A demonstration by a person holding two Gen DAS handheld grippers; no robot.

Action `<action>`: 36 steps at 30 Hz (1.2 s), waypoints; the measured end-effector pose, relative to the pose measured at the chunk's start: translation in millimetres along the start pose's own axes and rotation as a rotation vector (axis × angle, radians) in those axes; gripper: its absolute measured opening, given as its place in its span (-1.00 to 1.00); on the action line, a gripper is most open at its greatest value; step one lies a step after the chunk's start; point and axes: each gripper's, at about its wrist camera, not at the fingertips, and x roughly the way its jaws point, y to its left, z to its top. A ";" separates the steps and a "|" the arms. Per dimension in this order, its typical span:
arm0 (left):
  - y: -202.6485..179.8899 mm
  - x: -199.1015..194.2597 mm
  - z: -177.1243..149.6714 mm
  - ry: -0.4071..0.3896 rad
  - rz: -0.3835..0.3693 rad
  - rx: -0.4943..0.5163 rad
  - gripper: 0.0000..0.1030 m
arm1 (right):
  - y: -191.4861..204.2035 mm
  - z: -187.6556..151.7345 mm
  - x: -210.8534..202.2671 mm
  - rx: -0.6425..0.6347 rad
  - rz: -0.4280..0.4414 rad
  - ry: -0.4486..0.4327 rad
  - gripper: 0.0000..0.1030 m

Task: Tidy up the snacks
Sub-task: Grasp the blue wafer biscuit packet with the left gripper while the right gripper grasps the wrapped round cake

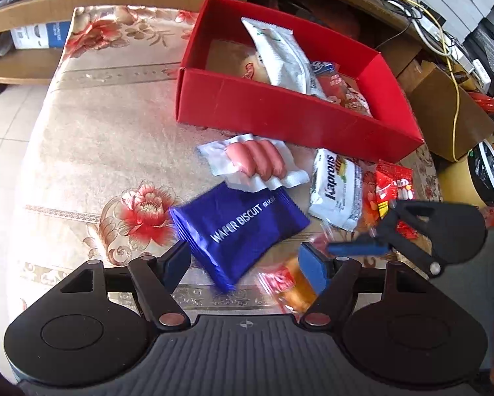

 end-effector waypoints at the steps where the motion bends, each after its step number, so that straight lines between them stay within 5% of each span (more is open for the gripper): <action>1: 1.2 1.2 0.4 0.005 0.001 -0.006 0.51 | -3.2 -0.3 1.1 0.017 0.013 -0.015 0.46; 12: 4.8 3.4 1.1 0.015 -0.004 -0.022 0.56 | 14.0 -36.6 -21.7 0.167 0.189 0.039 0.44; 22: 10.0 -2.1 1.9 -0.005 -0.012 -0.049 0.59 | -7.9 -9.1 -0.3 0.295 -0.063 0.011 0.43; 27: 13.3 -3.2 2.0 -0.003 -0.022 -0.047 0.59 | -12.6 -12.6 8.6 0.351 -0.059 -0.015 0.69; 29: 14.1 -2.9 3.3 -0.003 -0.019 -0.047 0.60 | -13.4 -14.8 12.4 0.381 -0.023 -0.021 0.98; 31: 13.0 -2.3 5.0 -0.001 -0.012 -0.034 0.60 | -10.1 -16.1 11.6 0.386 -0.035 -0.020 0.98; 33: 11.8 -2.6 5.6 -0.005 0.001 -0.017 0.63 | -8.4 -17.4 6.0 0.382 -0.084 -0.015 0.68; 35: 12.3 0.0 6.6 -0.002 0.010 -0.017 0.65 | -12.4 -21.4 -2.9 0.403 -0.104 -0.024 0.03; 36: 12.6 2.5 8.0 0.002 0.012 -0.023 0.65 | -18.6 -25.8 -6.2 0.431 -0.090 -0.022 0.03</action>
